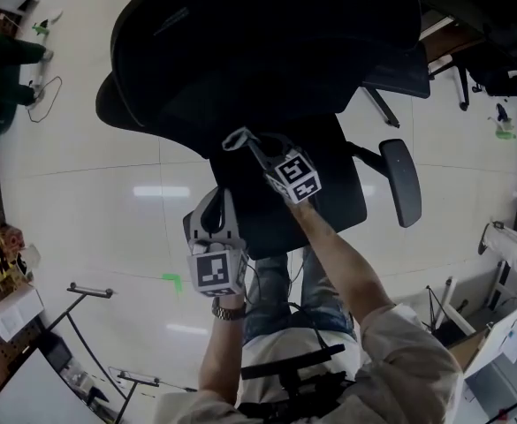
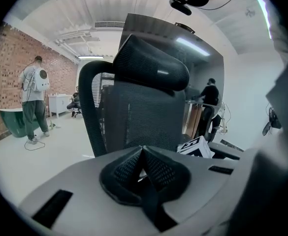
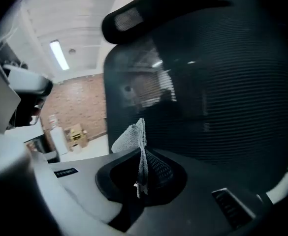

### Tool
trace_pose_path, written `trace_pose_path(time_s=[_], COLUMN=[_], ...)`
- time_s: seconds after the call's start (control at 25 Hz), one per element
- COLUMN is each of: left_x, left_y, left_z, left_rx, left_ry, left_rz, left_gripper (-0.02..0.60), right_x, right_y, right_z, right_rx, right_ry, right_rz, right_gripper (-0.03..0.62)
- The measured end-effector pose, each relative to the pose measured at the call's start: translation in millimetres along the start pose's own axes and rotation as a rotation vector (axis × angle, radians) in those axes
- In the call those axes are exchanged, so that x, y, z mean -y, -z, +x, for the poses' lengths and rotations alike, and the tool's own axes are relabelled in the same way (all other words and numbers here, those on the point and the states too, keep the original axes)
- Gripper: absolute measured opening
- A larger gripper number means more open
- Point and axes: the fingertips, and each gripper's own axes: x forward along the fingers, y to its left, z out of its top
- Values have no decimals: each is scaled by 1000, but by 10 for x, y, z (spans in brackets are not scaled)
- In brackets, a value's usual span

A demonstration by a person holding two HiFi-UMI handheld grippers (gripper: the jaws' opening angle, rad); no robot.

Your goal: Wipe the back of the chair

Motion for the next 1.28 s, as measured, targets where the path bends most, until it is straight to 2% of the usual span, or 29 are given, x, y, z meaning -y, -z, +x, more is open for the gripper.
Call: trace_pose_path(time_s=[0.16,0.2,0.28,0.4,0.48,0.64,0.72,0.76,0.8,0.88,0.96,1.04,1.16,1.28], left_x=[10,8,4,11,-38,-308,-392,-411,-413,-373,-299,-194,88,483], left_y=[33,48,103,152,191,307,347,351,348,324,261,169,-76,-456], left_z=[-5,1,36,67,31,-46,-70,-89,-117,-202,-300,-378,-497,-903], left_rx=[10,9,2,2,-1,-12,-2,1,2,10,25,36,76,147], left_ry=[-1,1,4,-8,-39,-102,-122,-129,-136,-148,-153,-150,-131,-135], left_rz=[-4,-11,-23,16,26,-5,-15,-13,-14,-27,-44,-56,-57,-55], left_gripper=[9,9,9,9,9,9,9,9,8,8,8,8,8,8], right_x=[1545,1778,1997,1729,1205,-74,-429,-464,-393,6,467,687,586,77], right_y=[315,331,420,601,709,871,1035,1089,1111,1099,1021,771,101,-612], right_z=[-962,-1172,-1326,-977,-530,468,748,780,725,360,-216,-807,-1639,-2493], right_rx=[28,24,8,-43,-81,-144,-196,-221,-237,-238,-227,-188,-52,104], right_ry=[372,440,488,403,274,-19,-120,-133,-115,-1,130,199,240,238], right_rz=[119,134,159,125,83,20,-11,-20,-14,47,100,94,50,16], right_gripper=[21,21,21,21,21,21,22,21,21,22,21,21,21,21])
